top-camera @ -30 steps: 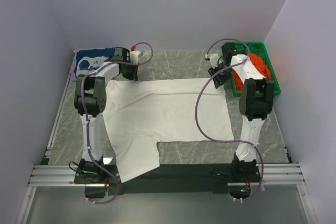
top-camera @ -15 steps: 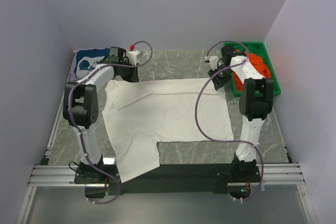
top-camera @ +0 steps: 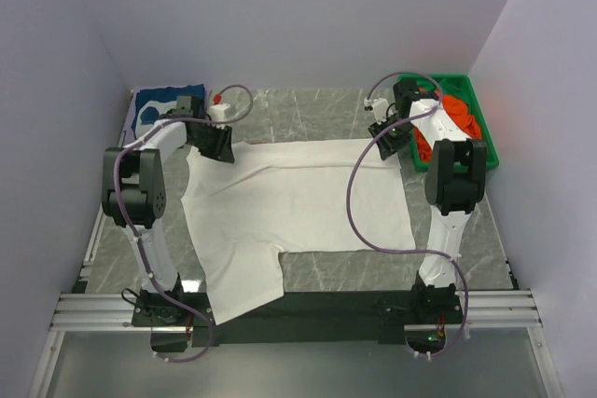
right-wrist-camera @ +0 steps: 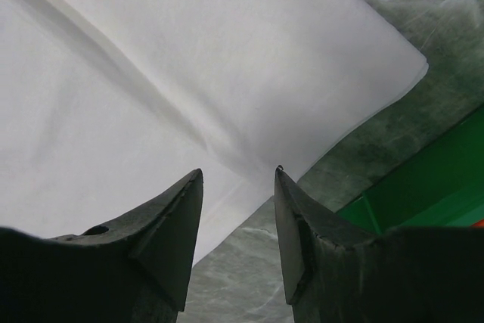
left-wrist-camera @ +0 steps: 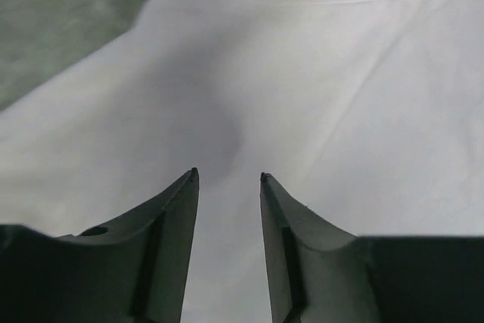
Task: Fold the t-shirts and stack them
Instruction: Fold the tshirt
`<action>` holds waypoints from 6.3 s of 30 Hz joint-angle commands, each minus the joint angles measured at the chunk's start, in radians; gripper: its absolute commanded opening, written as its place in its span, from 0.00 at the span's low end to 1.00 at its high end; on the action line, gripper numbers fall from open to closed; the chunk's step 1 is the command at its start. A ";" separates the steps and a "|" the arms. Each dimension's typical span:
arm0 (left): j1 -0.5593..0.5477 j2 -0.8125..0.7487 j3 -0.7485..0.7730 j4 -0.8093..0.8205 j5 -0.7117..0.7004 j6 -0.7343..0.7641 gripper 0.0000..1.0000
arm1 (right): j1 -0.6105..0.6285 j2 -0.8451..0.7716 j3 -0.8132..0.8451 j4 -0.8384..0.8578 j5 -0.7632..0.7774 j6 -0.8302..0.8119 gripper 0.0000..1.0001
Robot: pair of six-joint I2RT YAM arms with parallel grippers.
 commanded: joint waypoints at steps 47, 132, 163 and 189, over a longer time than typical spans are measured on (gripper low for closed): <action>0.082 0.029 0.152 -0.196 0.112 0.292 0.21 | 0.022 -0.084 -0.022 0.009 0.000 0.048 0.48; -0.094 -0.241 -0.104 -0.484 0.302 0.581 0.49 | 0.048 -0.028 0.044 -0.031 -0.016 0.054 0.47; -0.008 0.037 -0.060 -0.102 -0.158 0.004 0.44 | 0.094 0.216 0.110 -0.154 0.377 0.219 0.40; 0.013 -0.095 0.168 -0.185 0.182 0.177 0.66 | 0.073 -0.119 0.081 -0.063 0.124 0.080 0.90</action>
